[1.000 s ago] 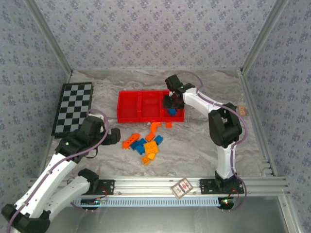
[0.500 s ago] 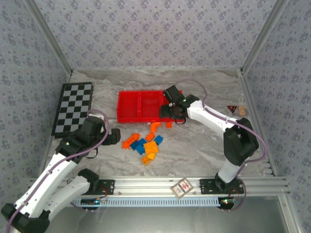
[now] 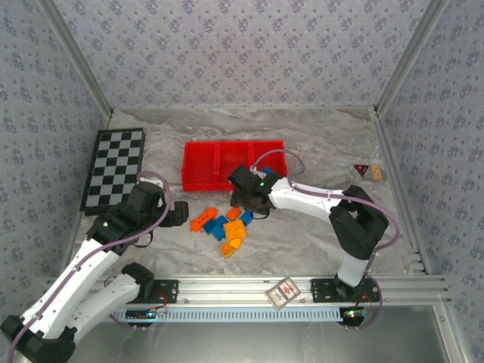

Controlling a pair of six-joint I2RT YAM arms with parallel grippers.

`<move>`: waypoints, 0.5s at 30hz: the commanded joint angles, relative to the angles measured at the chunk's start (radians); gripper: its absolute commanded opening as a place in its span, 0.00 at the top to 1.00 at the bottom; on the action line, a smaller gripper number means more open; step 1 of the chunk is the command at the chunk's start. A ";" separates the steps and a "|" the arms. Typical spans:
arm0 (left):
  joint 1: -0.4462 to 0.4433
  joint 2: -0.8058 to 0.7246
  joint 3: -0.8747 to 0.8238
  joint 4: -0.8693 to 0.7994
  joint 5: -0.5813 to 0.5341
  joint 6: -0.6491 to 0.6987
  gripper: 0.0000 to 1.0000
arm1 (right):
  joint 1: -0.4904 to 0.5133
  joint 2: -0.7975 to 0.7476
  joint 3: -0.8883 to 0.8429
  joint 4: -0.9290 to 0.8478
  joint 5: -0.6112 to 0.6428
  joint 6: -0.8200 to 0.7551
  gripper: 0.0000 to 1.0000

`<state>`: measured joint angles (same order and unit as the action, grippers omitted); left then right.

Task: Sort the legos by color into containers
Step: Pick up the lego from the bottom-center of the table.

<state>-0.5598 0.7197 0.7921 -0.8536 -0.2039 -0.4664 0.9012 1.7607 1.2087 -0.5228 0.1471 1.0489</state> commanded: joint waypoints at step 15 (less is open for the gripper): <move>-0.027 -0.016 0.004 -0.008 -0.034 -0.018 0.00 | 0.081 0.055 0.026 -0.135 0.132 0.201 0.35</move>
<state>-0.5762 0.7143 0.7914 -0.8536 -0.2199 -0.4736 0.9737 1.8011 1.2255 -0.6140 0.2329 1.1915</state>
